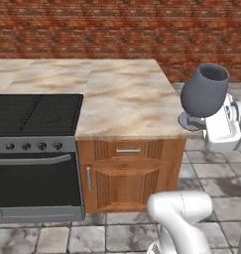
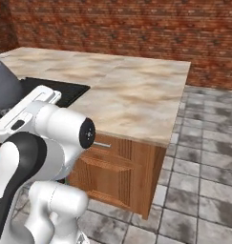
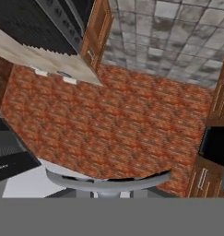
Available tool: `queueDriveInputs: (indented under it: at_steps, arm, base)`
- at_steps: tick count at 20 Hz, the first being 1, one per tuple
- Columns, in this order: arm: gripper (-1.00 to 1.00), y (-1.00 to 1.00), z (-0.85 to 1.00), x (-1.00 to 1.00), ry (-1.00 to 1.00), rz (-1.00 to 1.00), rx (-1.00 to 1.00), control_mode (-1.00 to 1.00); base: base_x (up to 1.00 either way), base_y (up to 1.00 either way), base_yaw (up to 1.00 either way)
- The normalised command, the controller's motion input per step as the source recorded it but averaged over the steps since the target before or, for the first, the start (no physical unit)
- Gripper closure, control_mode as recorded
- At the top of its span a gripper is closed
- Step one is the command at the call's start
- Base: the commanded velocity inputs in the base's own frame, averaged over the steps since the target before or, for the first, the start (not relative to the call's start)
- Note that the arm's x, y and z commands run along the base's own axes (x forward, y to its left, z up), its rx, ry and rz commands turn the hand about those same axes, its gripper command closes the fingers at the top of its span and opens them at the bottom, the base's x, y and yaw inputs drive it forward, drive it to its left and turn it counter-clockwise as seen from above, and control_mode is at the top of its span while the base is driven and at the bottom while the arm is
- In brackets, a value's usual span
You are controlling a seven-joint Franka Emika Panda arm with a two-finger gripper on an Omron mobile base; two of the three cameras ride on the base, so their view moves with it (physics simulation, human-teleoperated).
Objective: Retrieve the wine glasses from the counter and place one next to each plate.
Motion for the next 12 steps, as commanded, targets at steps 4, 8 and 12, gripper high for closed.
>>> queueDriveInputs:
  at_steps: [4,8,12]
  arm:
    - [1.00,0.00,0.00,0.00,0.00,0.00,0.00,1.00]
    - [1.00,0.00,0.00,0.00,0.00,0.00,0.00,1.00]
    - [1.00,0.00,0.00,0.00,0.00,0.00,0.00,1.00]
  base:
    - [-0.02,1.00,0.21]
    - [0.02,1.00,0.11]
    - [0.14,1.00,0.07]
